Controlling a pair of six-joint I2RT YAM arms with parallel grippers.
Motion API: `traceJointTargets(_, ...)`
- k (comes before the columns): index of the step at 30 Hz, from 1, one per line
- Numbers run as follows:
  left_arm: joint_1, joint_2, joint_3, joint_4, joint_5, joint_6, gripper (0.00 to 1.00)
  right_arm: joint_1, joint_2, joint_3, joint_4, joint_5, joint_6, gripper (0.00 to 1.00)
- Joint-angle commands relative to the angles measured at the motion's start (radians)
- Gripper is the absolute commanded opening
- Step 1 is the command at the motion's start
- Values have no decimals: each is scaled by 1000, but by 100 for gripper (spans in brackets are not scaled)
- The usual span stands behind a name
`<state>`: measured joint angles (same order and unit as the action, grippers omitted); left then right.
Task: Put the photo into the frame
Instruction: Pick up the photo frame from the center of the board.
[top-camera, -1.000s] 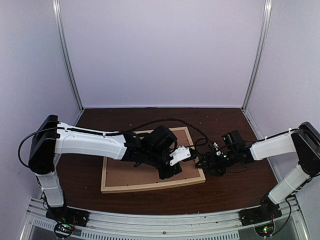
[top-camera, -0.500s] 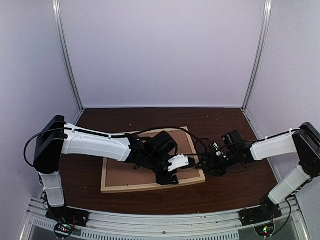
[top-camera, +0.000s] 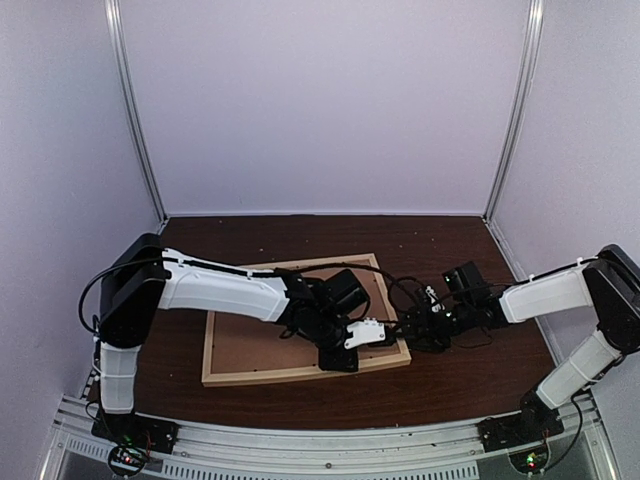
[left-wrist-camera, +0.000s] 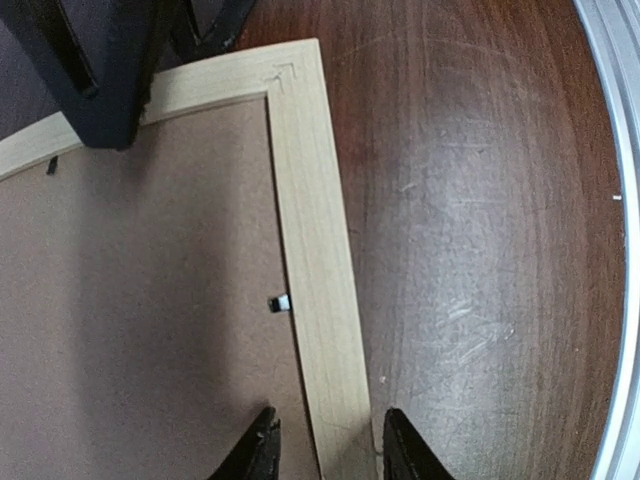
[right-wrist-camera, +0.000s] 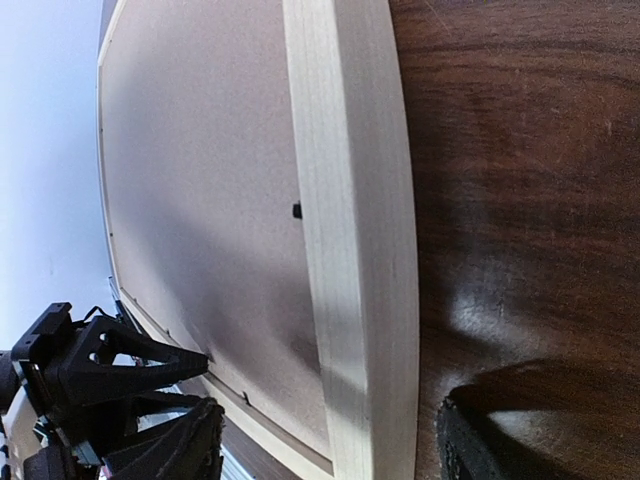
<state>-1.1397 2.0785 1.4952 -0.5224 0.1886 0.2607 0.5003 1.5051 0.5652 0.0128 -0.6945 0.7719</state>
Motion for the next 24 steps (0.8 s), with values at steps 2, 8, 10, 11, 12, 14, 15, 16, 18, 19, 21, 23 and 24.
traceJointTargets(2,-4,32,14,-38,1,26,32,13,39,-38,-35,42,9,73)
traceJointTargets(8,-12,38,-1,-38,-14,23,26,13,57,-32,-34,41,4,73)
traceJointTargets(10,-16,38,-4,-38,-22,24,22,14,63,-31,-29,40,5,73)
traceJointTargets(11,-18,38,-5,-37,-25,24,21,14,66,-32,-28,38,6,73)
traceJointTargets(12,-20,37,-7,-37,-27,24,18,13,67,-30,-27,38,7,73)
traceJointTargets(14,-20,35,-12,-38,-32,19,13,14,67,-29,-27,37,10,72)
traceJointTargets(15,-20,34,-14,-36,-35,19,10,14,65,-29,-28,37,11,73)
traceJointTargets(16,-20,31,-19,-28,-39,15,7,14,63,-28,-31,37,12,73)
traceJointTargets(18,-20,15,-34,1,-38,3,4,13,58,-26,-40,40,11,73)
traceJointTargets(19,-19,7,-40,17,-36,-6,2,13,55,-26,-46,42,10,73)
traceJointTargets(21,-17,-13,-45,45,-29,-28,0,13,51,-33,-52,45,6,73)
traceJointTargets(23,-15,-32,-42,65,-24,-51,0,14,47,-45,-50,45,7,72)
traceJointTargets(24,-14,-41,-39,72,-23,-60,0,14,44,-52,-48,46,7,72)
